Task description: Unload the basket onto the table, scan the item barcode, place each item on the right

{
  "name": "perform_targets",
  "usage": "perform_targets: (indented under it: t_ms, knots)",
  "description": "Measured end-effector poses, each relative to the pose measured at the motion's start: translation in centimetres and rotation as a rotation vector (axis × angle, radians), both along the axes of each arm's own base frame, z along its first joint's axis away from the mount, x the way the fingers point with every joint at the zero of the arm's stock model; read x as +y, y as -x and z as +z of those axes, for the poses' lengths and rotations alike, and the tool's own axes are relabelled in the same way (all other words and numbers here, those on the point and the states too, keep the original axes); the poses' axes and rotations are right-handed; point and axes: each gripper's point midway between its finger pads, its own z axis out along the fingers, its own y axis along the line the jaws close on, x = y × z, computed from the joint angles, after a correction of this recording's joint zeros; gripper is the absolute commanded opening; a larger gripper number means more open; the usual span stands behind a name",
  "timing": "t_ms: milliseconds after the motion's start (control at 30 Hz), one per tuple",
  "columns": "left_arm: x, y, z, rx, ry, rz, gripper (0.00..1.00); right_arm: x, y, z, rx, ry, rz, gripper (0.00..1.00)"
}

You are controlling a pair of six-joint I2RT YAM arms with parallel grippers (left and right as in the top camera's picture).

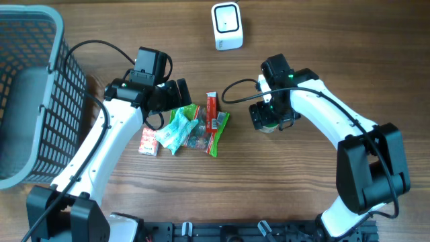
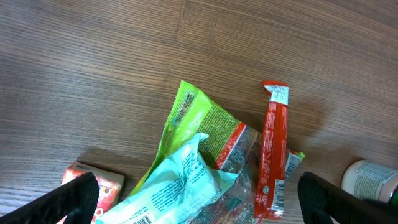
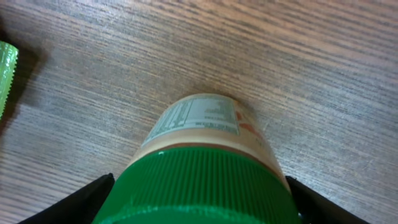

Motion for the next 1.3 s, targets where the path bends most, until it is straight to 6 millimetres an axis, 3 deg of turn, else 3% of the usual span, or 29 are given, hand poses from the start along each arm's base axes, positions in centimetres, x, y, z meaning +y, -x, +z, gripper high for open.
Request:
perform_targets:
  t_ms: [100, 533, 733, 1000, 1133, 1300]
  knots:
    - [0.0, 0.0, 0.0, 0.0, 0.0, 0.0, 1.0, 0.0, 0.0, 0.0, -0.001, 0.0, 0.0, 0.77]
    - [0.0, 0.0, 0.0, 0.0, 0.0, 0.0, 1.0, -0.1, 0.3, -1.0, -0.002, -0.003, -0.02, 0.78]
    - [0.0, 0.0, 0.0, 0.0, 0.0, 0.0, 1.0, 0.0, 0.1, -1.3, -0.015, -0.008, -0.02, 0.63]
    - [0.0, 0.0, 0.0, 0.0, 0.0, 0.0, 1.0, -0.1, 0.2, -1.1, -0.007, -0.005, -0.02, 0.63]
    - [0.0, 0.0, 0.0, 0.0, 0.0, 0.0, 1.0, 0.2, 0.4, 0.0, 0.007, -0.018, -0.018, 0.61]
    - [0.0, 0.0, 0.0, 0.0, 0.0, 0.0, 1.0, 0.8, -0.4, 3.9, -0.039, -0.054, -0.015, 0.59]
